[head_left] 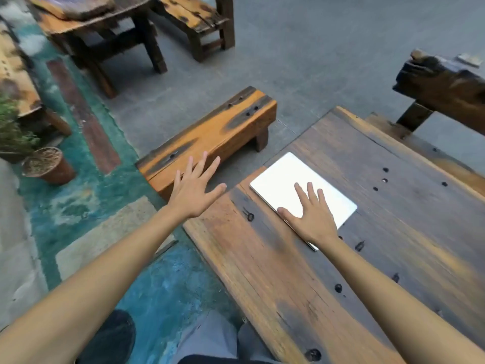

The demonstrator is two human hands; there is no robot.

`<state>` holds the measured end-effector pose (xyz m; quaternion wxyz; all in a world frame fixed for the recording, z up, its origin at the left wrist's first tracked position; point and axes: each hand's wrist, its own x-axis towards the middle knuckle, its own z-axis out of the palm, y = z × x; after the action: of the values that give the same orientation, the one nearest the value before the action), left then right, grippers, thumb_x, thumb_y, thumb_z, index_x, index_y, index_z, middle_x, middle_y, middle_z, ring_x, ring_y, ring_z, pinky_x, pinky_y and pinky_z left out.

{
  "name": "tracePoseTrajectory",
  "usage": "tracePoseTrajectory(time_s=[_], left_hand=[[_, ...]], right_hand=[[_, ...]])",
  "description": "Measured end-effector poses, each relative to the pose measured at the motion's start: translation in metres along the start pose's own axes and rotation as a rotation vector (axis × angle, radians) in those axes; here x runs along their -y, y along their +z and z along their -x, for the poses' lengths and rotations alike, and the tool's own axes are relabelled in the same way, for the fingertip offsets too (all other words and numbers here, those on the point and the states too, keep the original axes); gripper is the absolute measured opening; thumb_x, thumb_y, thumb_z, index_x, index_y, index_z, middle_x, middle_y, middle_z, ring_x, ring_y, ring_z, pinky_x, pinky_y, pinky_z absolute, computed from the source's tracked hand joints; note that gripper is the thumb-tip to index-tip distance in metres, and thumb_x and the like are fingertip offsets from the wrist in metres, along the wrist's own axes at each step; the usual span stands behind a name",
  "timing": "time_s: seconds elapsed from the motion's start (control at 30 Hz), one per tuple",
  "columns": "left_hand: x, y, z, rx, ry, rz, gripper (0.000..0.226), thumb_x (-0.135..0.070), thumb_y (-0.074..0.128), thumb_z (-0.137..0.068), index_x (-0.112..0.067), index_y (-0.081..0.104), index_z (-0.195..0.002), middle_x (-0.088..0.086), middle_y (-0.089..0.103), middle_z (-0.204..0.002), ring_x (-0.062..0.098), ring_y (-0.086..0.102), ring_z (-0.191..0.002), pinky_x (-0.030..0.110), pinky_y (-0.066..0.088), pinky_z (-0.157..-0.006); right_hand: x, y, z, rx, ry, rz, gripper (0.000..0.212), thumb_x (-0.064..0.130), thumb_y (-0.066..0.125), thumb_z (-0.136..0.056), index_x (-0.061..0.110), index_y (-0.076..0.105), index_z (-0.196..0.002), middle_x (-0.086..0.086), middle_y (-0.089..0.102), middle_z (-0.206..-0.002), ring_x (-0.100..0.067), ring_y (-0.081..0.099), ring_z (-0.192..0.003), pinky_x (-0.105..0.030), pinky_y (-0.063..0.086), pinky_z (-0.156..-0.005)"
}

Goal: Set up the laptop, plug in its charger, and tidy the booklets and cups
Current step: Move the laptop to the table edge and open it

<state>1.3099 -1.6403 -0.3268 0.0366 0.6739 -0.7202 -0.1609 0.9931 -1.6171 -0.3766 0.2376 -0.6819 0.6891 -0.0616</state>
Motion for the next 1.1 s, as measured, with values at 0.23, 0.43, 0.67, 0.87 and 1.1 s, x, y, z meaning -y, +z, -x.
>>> tracePoseTrajectory(time_s=[0.23, 0.43, 0.67, 0.87, 1.1], left_hand=[[-0.033, 0.043, -0.090, 0.297, 0.129, 0.080, 0.075, -0.069, 0.031, -0.097, -0.043, -0.002, -0.159, -0.004, -0.011, -0.169, 0.033, -0.008, -0.155, 0.066, 0.005, -0.121], [-0.055, 0.091, -0.183, 0.568, 0.274, 0.121, 0.077, -0.058, 0.036, -0.101, -0.028, -0.001, -0.161, 0.002, -0.006, -0.170, 0.030, -0.008, -0.156, 0.061, 0.007, -0.123], [-0.066, 0.132, -0.255, 0.669, 0.164, 0.247, 0.086, -0.049, 0.050, -0.100, -0.020, -0.002, -0.161, 0.004, -0.005, -0.170, 0.029, -0.006, -0.156, 0.051, 0.005, -0.126], [-0.074, 0.146, -0.277, 0.778, 0.136, 0.310, 0.092, -0.049, 0.054, -0.098, -0.020, -0.007, -0.161, 0.001, 0.003, -0.170, 0.028, 0.021, -0.153, 0.051, 0.024, -0.123], [-0.077, 0.155, -0.274, 0.709, 0.059, 0.363, 0.088, -0.031, 0.063, -0.096, -0.011, 0.006, -0.160, 0.007, 0.023, -0.166, 0.033, 0.025, -0.150, 0.045, 0.026, -0.118]], right_hand=[[-0.050, 0.019, -0.037, 0.040, 0.270, -0.103, 0.090, 0.081, 0.039, -0.087, 0.038, 0.009, -0.160, 0.000, 0.000, -0.171, -0.030, -0.002, -0.157, -0.057, 0.011, -0.124], [-0.076, 0.032, -0.060, 0.013, 0.609, -0.383, 0.095, 0.078, 0.049, -0.086, 0.037, 0.007, -0.161, 0.000, -0.004, -0.171, -0.028, -0.007, -0.157, -0.053, 0.012, -0.125], [-0.089, 0.052, -0.082, -0.145, 0.997, -0.731, 0.108, 0.073, 0.063, -0.082, 0.038, -0.004, -0.160, 0.003, -0.004, -0.171, -0.025, 0.001, -0.157, -0.054, 0.014, -0.124], [-0.091, 0.065, -0.088, -0.271, 1.120, -0.947, 0.108, 0.061, 0.070, -0.084, 0.034, -0.001, -0.161, 0.010, 0.008, -0.170, -0.022, 0.016, -0.155, -0.050, 0.020, -0.124], [-0.079, 0.074, -0.085, -0.353, 1.247, -0.888, 0.102, 0.049, 0.076, -0.084, 0.027, 0.013, -0.161, 0.000, 0.020, -0.165, -0.027, 0.021, -0.151, -0.050, 0.027, -0.119]])
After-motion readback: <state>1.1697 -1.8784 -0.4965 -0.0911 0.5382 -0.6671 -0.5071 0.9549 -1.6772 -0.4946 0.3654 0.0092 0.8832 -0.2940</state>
